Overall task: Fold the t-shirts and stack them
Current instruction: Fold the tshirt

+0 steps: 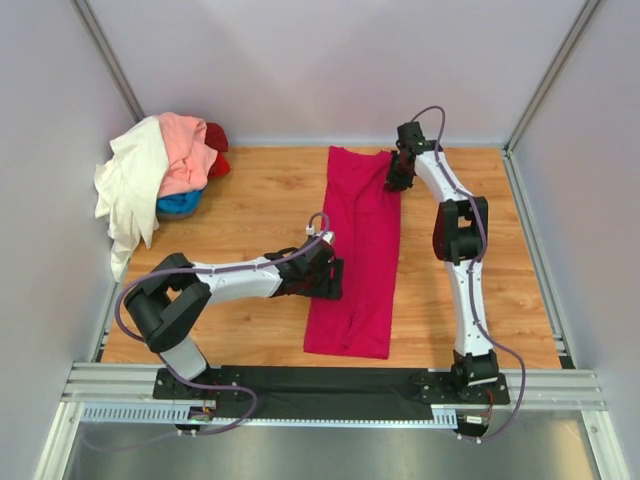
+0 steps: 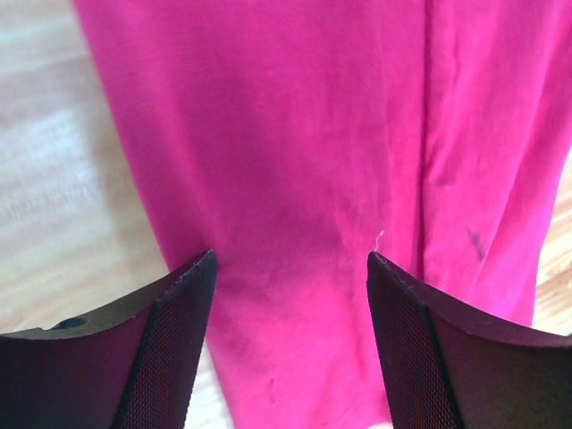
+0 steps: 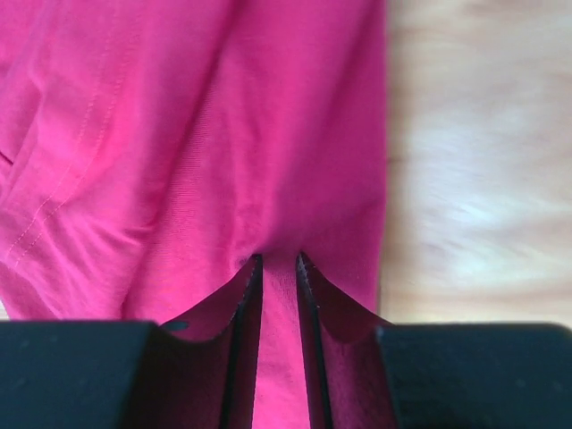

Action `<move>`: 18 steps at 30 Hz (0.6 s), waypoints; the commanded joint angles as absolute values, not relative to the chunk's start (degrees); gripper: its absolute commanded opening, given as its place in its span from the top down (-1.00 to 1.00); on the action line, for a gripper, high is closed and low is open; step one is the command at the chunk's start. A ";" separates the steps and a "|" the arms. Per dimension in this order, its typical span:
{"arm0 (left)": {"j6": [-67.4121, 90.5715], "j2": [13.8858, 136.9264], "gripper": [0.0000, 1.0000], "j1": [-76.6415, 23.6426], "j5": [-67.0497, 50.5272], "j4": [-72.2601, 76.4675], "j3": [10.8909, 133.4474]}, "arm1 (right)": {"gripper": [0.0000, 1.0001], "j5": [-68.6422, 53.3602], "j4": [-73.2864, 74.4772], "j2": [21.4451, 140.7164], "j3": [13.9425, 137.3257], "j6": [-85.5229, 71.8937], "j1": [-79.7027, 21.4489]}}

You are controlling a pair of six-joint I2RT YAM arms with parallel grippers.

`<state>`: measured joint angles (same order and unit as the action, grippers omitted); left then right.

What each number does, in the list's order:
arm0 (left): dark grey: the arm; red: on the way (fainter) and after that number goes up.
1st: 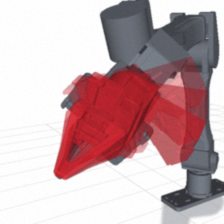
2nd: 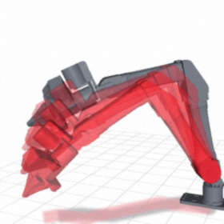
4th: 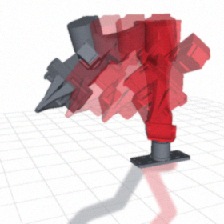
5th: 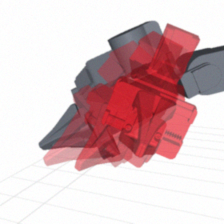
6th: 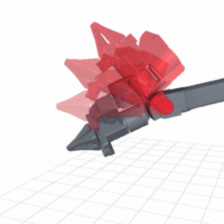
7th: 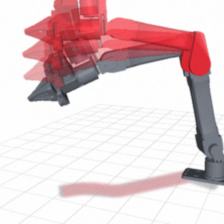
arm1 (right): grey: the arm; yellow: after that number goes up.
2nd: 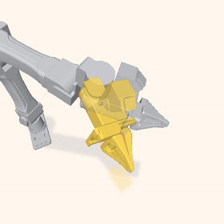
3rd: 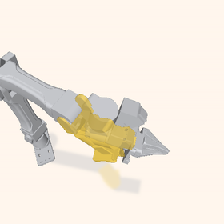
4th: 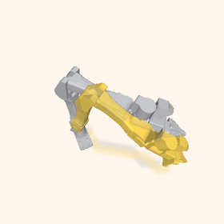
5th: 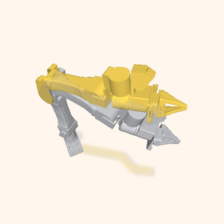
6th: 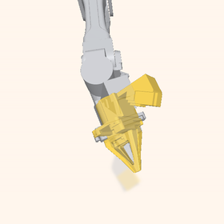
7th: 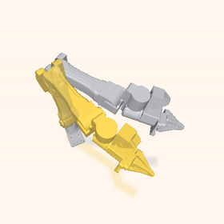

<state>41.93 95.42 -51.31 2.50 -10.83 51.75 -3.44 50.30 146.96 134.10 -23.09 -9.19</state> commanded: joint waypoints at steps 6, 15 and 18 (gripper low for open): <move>43.07 96.24 -0.51 -51.86 3.60 -23.20 51.50 | 0.49 -9.14 48.08 151.88 136.67 -23.56 -11.43; 39.82 90.27 -0.50 -52.64 16.41 -36.63 58.00 | -0.28 -12.30 47.37 143.99 136.14 -18.73 -8.97; 38.50 86.67 -0.50 -53.00 19.24 -39.89 60.64 | -0.44 -14.94 48.33 139.59 136.41 -17.59 -8.35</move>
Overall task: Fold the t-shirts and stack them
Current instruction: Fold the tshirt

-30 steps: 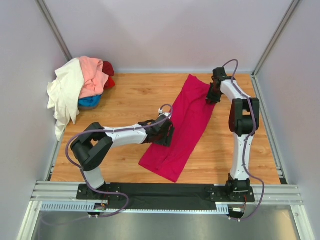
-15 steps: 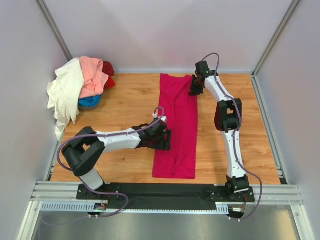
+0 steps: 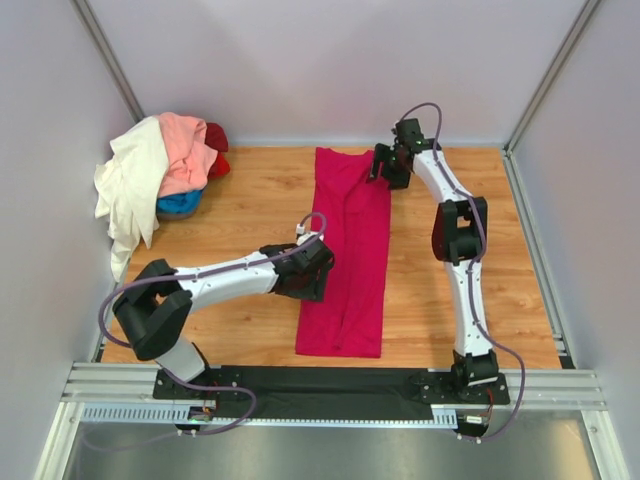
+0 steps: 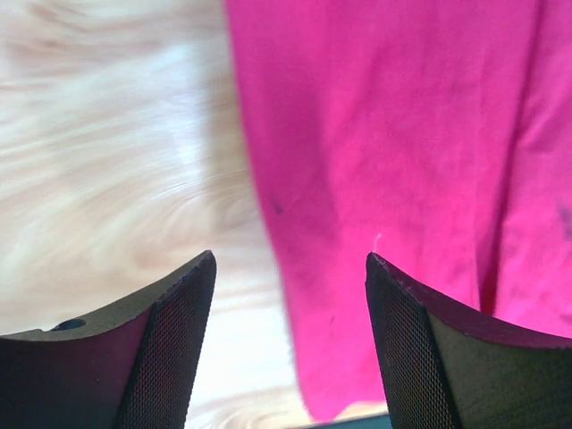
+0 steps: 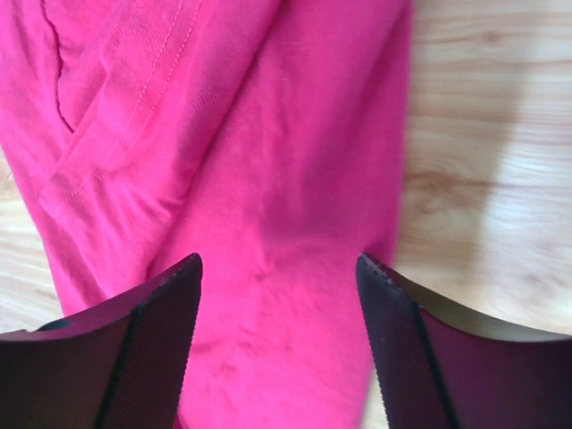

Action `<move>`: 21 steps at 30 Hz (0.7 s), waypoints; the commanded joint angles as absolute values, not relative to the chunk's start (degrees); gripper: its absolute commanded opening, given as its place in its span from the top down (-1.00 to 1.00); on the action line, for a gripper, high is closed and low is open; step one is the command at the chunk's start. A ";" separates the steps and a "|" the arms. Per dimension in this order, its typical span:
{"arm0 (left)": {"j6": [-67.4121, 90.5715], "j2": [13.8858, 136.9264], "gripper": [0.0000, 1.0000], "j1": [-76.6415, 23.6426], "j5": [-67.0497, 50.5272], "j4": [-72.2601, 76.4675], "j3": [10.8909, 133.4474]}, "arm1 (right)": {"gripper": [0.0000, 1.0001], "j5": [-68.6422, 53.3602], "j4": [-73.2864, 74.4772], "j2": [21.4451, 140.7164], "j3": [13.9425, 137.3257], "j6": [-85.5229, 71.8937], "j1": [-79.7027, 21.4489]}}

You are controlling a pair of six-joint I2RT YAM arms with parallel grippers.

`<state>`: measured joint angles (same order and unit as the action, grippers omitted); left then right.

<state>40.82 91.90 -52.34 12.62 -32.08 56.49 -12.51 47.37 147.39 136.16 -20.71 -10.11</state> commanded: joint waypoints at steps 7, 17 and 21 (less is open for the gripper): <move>38.67 75.70 -0.53 -53.09 18.73 -41.05 59.43 | -0.45 -16.09 50.98 121.43 122.74 -19.14 -8.61; 43.94 66.10 -0.50 -55.19 12.57 -35.69 43.61 | -0.11 -1.42 37.80 81.61 58.66 -28.28 -24.49; 46.05 61.36 -0.49 -56.69 11.26 -32.62 38.68 | -0.08 -0.09 36.30 71.05 45.03 -36.11 -33.65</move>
<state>43.29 65.41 -55.77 13.28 -36.86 40.01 -4.01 39.51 78.54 50.68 -28.42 -29.52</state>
